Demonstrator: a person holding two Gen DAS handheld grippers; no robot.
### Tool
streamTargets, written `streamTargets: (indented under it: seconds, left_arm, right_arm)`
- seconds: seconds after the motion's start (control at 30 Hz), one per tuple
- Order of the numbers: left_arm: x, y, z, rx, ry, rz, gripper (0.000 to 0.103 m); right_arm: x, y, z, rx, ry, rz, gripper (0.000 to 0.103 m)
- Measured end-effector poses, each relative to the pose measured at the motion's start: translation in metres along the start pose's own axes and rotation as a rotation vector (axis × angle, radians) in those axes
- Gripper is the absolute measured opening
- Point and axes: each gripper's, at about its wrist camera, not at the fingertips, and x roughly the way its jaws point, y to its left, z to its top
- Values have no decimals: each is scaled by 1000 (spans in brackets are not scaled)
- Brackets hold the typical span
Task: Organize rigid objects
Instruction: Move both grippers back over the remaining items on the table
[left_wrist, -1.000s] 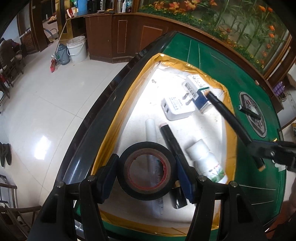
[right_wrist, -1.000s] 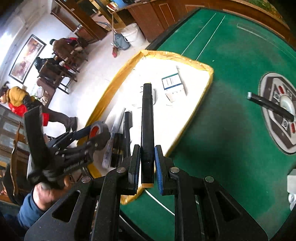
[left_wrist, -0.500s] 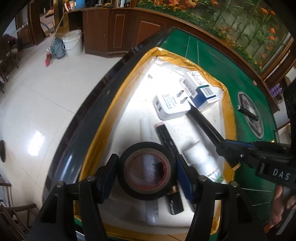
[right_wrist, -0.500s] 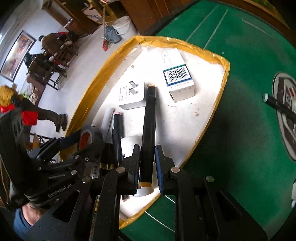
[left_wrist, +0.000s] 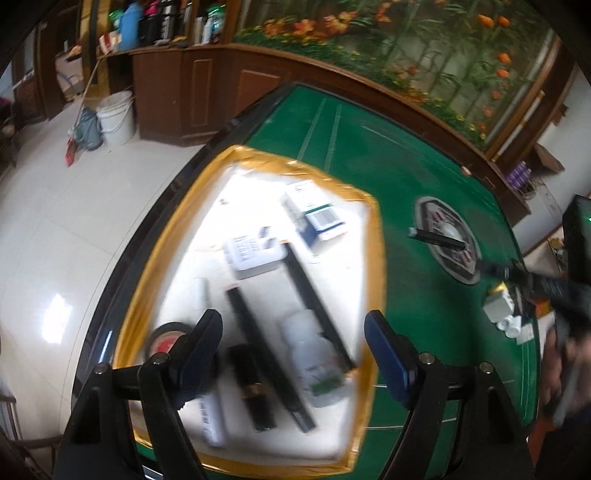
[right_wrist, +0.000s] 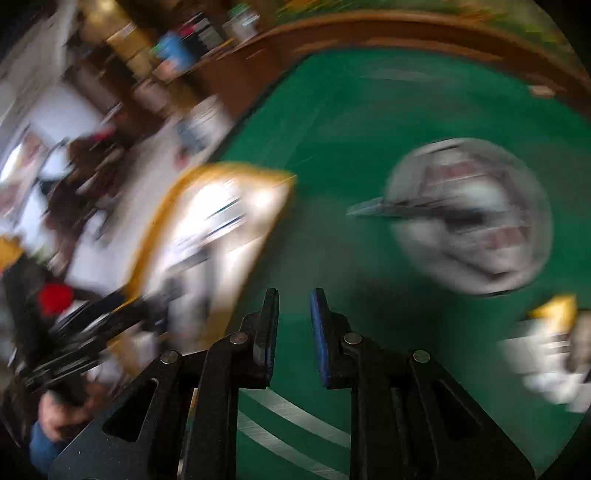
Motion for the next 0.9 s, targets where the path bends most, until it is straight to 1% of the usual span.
streamTargets:
  seconds: [0.07,0.1,0.13,0.2,0.23,0.3,0.33,0.4,0.43,0.53,0.6,0.63,0.7,0.77,0.8,0.83,0.9]
  left_arm:
    - [-3,-10,-1,18,-2,-7,80]
    - [-3,-14,-2,24,-1,-10,80]
    - [-3,-19,-3,30,2,-17,80]
    - [-2,-30,-7,47,9,-24,80]
    - [-1,-35,-9,56,15,-25,80]
    - [2,-46,-13,75,30,-33,80]
    - [3,-51,-15,86,36,-36,80]
    - [5,-63,-19,110,48,-44,80]
    - [6,-68,-21,120,54,-47,80]
    - [9,-82,-24,146,67,-58,80]
    - [10,-88,-25,157,73,-65,80]
    - [11,-92,-25,165,74,-72,80]
    - [15,-101,-26,179,82,-82,80]
    - [17,-108,-26,194,86,-95,80]
    - [19,-113,-26,202,87,-102,80]
    - [21,-119,-24,217,90,-109,80]
    - [26,-129,-21,246,95,-114,80]
  right_arm:
    - [-16,-55,10,73,-42,-168,17]
    - [-21,-79,13,104,-48,-230,17]
    - [-24,-112,16,149,-37,-301,17]
    - [-29,-158,17,225,-24,-357,17]
    - [-30,-179,15,266,-18,-360,17]
    - [-30,-213,12,356,-14,-311,17]
    - [-27,-230,7,422,-2,-251,17]
    - [-19,-239,-1,500,13,-148,18]
    - [-16,-238,-6,505,17,-108,19]
    - [-9,-220,-20,492,44,-44,21]
    - [-5,-202,-34,486,70,51,22]
    - [-5,-193,-40,473,89,84,23]
    - [-1,-169,-53,428,130,150,28]
    - [-5,-149,-65,383,174,224,28]
    - [-6,-140,-69,362,174,258,28]
    - [-14,-135,-74,344,157,263,28]
    - [-33,-133,-80,315,106,213,28]
